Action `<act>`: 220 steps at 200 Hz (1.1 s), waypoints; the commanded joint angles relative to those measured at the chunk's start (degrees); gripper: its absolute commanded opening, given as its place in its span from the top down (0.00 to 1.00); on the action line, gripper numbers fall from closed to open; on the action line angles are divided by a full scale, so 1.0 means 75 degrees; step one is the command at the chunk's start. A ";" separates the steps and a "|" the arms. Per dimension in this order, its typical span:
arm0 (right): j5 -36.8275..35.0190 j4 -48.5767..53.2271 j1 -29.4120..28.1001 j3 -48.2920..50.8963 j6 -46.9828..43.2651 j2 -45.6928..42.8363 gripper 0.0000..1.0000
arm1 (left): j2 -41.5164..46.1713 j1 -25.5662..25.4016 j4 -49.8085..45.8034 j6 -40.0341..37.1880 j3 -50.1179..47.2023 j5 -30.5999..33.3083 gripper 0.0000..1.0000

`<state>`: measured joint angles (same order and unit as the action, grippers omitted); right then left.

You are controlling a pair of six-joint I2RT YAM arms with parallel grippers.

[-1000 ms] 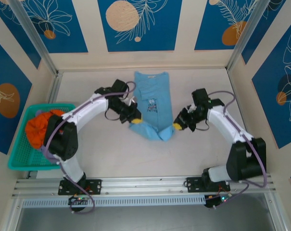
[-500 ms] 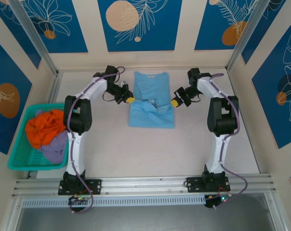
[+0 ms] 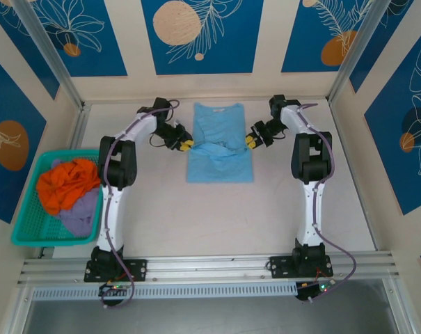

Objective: Fold and stack the t-shirts

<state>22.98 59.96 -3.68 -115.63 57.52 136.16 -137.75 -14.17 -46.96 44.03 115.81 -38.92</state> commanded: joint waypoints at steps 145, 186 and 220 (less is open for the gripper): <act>0.0185 -0.3470 -0.0965 0.5895 0.0863 -0.3787 0.78 | 0.2696 -0.1870 0.1387 -0.0911 -0.2681 0.1596 0.69; -0.0212 -0.3542 -0.1363 0.6075 0.0557 -0.2935 0.84 | 0.2243 -0.1901 0.1646 -0.1163 -0.3958 0.1676 0.71; -0.0388 -0.3446 -0.1682 0.6876 0.0249 -0.3257 0.85 | 0.2937 -0.1959 0.1447 -0.1586 -0.5503 0.1845 0.72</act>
<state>21.89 32.23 -14.48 -68.71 61.17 112.99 -118.80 -28.69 -32.21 35.81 81.52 -27.33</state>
